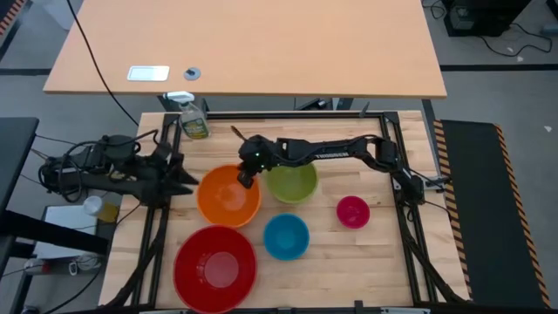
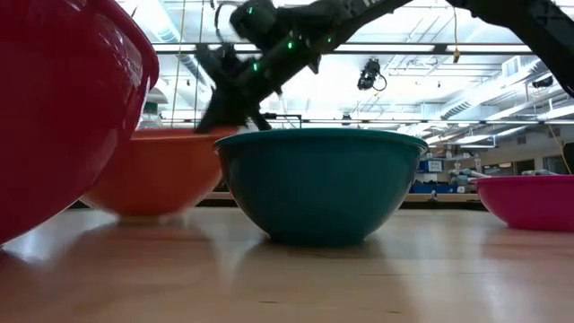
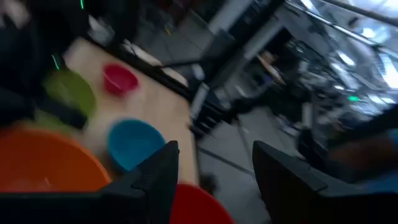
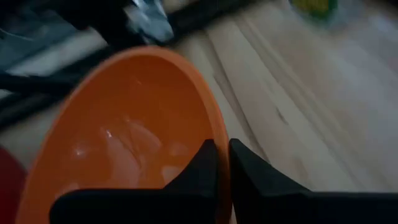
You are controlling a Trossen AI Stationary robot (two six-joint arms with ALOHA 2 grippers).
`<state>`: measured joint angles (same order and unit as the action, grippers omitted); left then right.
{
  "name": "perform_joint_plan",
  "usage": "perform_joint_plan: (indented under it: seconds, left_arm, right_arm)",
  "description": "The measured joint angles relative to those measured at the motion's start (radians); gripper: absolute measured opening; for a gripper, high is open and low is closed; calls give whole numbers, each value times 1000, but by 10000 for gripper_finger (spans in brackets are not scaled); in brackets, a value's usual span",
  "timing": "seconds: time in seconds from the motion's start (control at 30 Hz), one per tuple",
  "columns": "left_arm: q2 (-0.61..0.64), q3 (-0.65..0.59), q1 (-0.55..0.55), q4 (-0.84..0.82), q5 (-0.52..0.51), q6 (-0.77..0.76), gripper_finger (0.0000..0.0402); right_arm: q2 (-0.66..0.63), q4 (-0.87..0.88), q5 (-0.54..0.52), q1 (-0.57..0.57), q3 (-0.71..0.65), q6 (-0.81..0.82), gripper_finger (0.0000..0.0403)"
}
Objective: Nest bowls inside each other
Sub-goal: Stack the orange bowl on top of the red bowl
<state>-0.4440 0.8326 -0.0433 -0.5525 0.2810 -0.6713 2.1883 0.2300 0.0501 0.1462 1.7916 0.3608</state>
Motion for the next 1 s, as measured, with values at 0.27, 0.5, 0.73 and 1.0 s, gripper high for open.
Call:
perform_joint_plan:
  seconds: [0.27, 0.5, 0.73, 1.0]
  left_arm:
    - [37, 0, 0, 8, 65, -17, 208]
    - [63, 0, 0, 21, 66, 5, 208]
    - [86, 0, 0, 20, 54, 49, 208]
    - [87, 0, 0, 57, -35, 114, 208]
  right_arm:
    - [-77, 33, -9, -26, 1, 19, 28]
    - [-99, 63, -159, -49, 2, 44, 25]
    - [-106, 59, -212, -51, 2, 46, 25]
    - [-159, 55, -153, -44, 2, 58, 24]
